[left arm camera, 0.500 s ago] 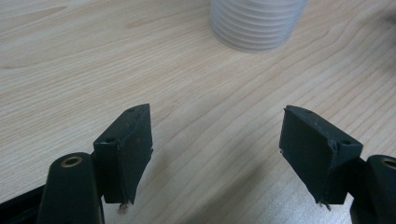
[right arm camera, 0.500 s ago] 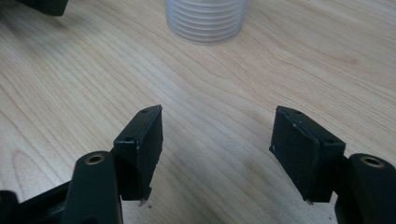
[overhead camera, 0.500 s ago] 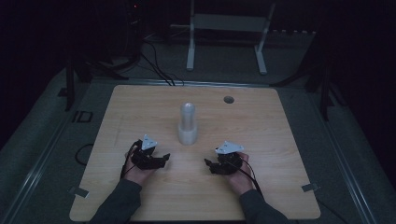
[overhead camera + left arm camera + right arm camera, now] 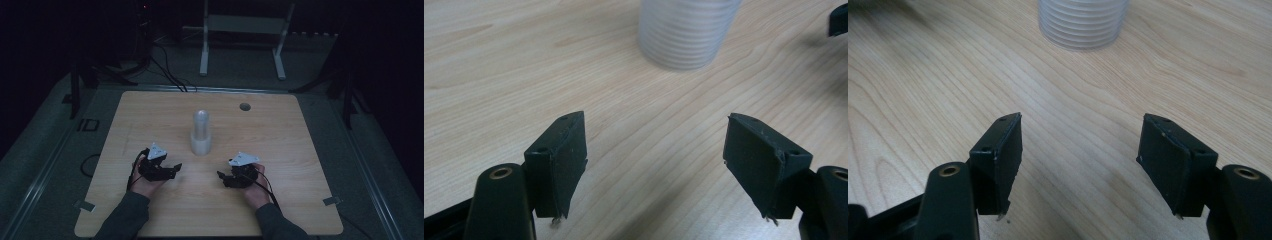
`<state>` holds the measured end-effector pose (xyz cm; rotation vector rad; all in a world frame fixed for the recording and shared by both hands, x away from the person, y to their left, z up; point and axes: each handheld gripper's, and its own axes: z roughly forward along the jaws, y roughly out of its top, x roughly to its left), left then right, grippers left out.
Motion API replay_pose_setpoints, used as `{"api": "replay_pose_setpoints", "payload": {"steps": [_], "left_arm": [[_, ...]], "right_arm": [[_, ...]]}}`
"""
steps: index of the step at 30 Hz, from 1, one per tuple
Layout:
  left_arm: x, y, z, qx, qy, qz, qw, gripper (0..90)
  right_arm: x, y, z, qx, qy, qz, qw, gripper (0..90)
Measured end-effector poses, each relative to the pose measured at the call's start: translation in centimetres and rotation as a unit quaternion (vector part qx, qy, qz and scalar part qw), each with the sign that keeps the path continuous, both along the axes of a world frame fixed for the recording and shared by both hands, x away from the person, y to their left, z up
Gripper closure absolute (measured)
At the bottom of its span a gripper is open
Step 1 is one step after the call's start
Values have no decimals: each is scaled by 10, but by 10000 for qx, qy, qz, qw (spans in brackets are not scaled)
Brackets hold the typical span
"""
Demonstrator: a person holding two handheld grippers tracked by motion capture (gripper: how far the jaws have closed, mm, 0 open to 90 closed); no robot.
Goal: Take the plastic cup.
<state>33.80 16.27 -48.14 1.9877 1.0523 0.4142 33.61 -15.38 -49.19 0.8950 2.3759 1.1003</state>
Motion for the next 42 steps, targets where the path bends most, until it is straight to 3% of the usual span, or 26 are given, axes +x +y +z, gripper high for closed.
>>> {"api": "replay_pose_setpoints", "payload": {"steps": [8, 17, 27, 32, 42], "left_arm": [[3, 10, 31, -273, -229, -75, 9993, 257], [14, 15, 65, -206, -535, -177, 9982, 256], [28, -4, 100, 48, -817, -560, 9951, 256], [37, -17, 109, 201, -894, -700, 9933, 255], [52, -38, 123, 242, -966, -938, 9906, 248]], "right_arm": [[3, 10, 12, 127, -86, 159, 9998, 336], [13, 25, 21, 149, -166, 257, 9994, 336], [25, 33, 26, 434, -123, 243, 9987, 334], [30, 34, 29, 487, -131, 209, 9985, 326], [38, 39, 35, 591, -175, 252, 9978, 321]]}}
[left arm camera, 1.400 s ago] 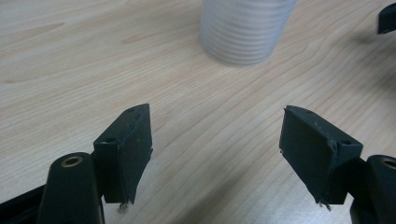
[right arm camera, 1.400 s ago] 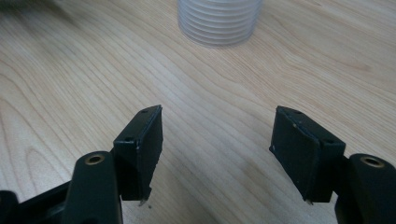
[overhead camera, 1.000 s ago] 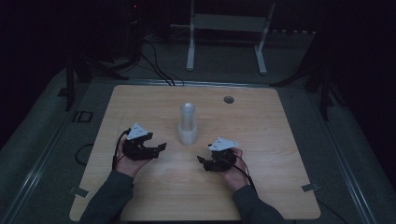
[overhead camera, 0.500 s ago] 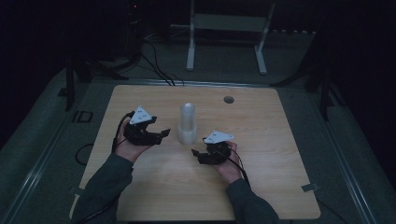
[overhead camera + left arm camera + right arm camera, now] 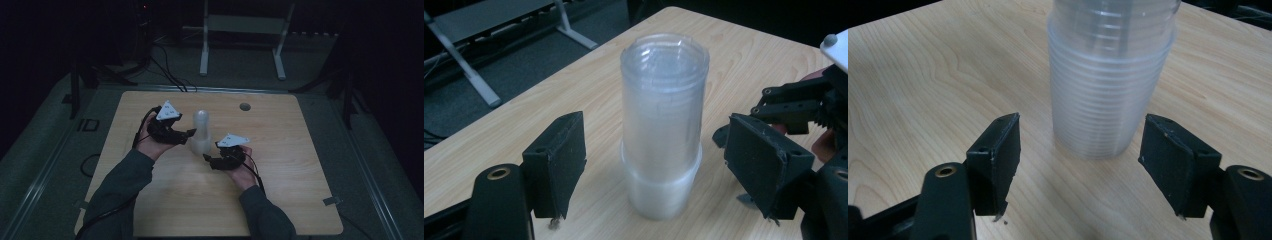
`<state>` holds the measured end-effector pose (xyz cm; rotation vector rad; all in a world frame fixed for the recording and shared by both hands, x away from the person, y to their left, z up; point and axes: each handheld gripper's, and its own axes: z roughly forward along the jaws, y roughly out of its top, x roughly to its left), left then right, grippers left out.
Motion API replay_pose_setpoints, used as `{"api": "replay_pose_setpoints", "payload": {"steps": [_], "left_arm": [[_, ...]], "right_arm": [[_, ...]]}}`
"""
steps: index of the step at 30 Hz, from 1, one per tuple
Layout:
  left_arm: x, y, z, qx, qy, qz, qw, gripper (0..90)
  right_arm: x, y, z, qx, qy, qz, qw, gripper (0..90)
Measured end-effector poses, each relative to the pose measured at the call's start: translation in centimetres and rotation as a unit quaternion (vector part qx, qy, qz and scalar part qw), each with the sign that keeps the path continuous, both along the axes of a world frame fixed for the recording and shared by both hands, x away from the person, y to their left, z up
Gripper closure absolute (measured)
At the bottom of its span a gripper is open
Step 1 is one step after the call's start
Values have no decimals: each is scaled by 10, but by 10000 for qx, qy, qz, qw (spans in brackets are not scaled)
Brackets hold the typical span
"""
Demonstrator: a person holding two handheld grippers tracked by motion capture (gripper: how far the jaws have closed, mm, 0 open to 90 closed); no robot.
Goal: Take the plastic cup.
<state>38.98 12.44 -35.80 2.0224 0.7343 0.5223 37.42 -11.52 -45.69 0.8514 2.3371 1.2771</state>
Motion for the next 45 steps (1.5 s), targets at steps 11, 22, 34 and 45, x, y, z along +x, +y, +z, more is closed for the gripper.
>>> {"api": "replay_pose_setpoints", "payload": {"steps": [11, 22, 34, 45], "left_arm": [[16, -14, 2, -33, -5, -62, 10000, 240], [29, -29, -6, -84, 96, -70, 9999, 230], [32, -34, -5, -202, 99, -115, 9997, 327], [32, -35, 0, -216, 102, -164, 9996, 390]], "right_arm": [[10, 4, 2, -15, -102, 24, 9999, 293], [16, 4, 6, 130, -156, -24, 9998, 290], [21, 4, 4, 242, -129, -41, 9996, 286], [23, 5, 4, 288, -128, -44, 9995, 282]]}}
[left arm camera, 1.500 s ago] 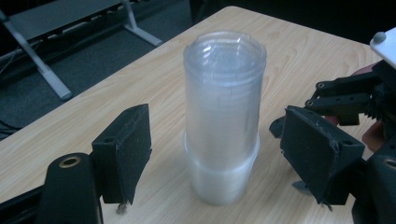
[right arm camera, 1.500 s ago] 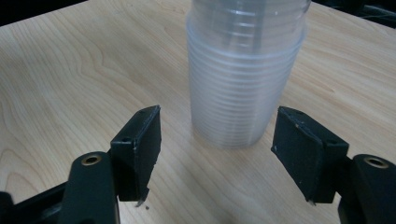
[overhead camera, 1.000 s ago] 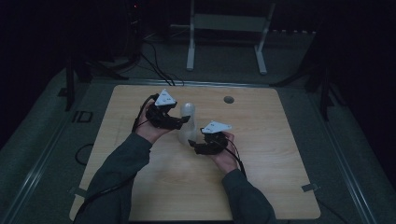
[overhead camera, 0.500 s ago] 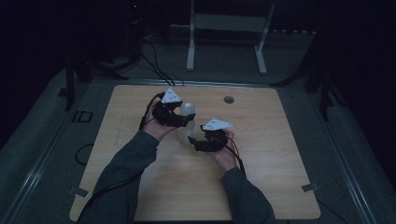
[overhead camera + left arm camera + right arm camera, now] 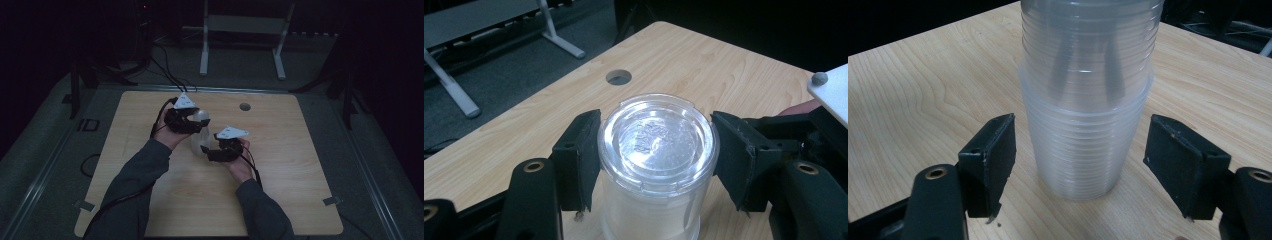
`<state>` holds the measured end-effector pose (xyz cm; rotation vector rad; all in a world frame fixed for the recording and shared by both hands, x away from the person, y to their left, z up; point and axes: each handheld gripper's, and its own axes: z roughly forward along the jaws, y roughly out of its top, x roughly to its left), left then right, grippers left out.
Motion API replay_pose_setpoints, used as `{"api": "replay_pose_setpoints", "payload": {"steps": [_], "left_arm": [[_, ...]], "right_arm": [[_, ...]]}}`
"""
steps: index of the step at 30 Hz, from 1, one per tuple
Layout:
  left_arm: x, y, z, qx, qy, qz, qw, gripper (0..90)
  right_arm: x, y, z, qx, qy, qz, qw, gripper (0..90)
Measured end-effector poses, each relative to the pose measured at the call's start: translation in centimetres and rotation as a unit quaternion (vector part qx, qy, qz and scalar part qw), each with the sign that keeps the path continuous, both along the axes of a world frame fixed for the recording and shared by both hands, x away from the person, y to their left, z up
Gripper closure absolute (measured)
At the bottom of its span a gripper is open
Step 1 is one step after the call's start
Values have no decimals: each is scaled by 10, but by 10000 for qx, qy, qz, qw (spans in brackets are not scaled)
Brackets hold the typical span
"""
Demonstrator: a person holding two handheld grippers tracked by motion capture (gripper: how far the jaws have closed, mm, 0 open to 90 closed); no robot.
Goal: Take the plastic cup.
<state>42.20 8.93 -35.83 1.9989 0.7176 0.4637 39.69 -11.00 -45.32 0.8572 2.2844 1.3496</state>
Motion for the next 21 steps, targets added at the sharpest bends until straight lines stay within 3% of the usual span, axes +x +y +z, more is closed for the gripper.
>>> {"api": "replay_pose_setpoints", "payload": {"steps": [6, 21], "left_arm": [[1, -1, -2, 38, 47, 15, 10000, 350], [1, 2, 6, -38, 35, -10, 10000, 393]], "right_arm": [[1, 0, 1, -7, -9, -9, 10000, 281], [4, 2, 3, 16, -39, 7, 10000, 267]]}}
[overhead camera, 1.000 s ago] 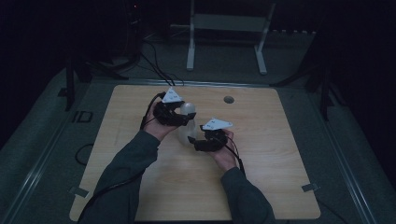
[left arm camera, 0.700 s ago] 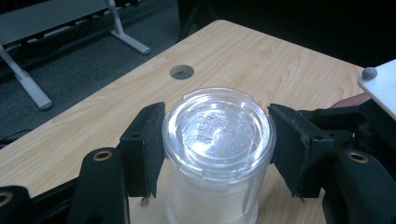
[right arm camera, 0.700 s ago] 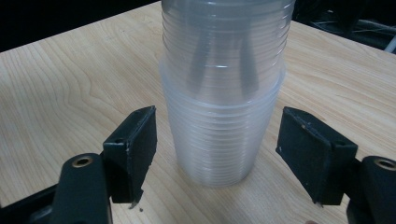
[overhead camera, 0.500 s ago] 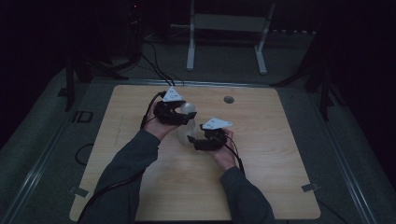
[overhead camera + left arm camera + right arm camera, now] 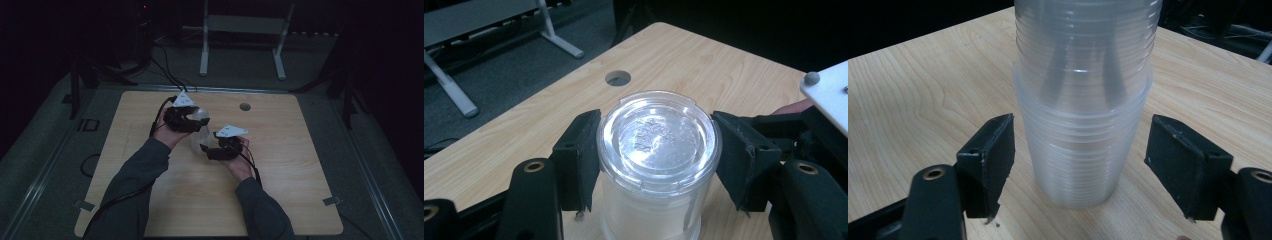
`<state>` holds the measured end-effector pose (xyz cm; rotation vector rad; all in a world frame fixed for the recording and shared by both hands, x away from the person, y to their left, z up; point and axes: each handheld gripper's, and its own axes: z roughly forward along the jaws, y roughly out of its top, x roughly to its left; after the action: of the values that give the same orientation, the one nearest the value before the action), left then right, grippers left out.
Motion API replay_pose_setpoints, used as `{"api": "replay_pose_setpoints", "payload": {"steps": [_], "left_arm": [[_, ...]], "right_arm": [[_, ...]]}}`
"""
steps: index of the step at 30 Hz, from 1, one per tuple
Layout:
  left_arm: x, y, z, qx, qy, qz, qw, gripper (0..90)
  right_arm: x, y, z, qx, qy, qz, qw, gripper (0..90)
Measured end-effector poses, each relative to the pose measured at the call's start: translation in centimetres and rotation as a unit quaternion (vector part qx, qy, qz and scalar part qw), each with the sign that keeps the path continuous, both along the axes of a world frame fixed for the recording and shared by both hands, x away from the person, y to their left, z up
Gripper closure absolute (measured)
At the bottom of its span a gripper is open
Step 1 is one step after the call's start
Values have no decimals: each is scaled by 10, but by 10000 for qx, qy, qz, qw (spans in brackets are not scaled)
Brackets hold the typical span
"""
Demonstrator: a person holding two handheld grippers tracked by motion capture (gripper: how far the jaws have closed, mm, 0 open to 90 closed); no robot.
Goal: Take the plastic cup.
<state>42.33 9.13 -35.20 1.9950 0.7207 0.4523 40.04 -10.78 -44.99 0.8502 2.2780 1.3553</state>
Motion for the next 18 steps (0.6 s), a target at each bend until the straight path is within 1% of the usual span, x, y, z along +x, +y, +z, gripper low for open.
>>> {"api": "replay_pose_setpoints", "payload": {"steps": [5, 10, 18], "left_arm": [[0, 0, 2, -23, 20, -24, 10000, 394], [1, -1, 0, 0, 56, -15, 10000, 394], [2, -1, 0, -36, 92, -18, 9999, 397]], "right_arm": [[1, 1, 1, 38, -36, 2, 10000, 256], [3, 4, 3, 71, -83, -20, 9999, 255], [11, 11, 0, 22, -125, -5, 9999, 215]]}}
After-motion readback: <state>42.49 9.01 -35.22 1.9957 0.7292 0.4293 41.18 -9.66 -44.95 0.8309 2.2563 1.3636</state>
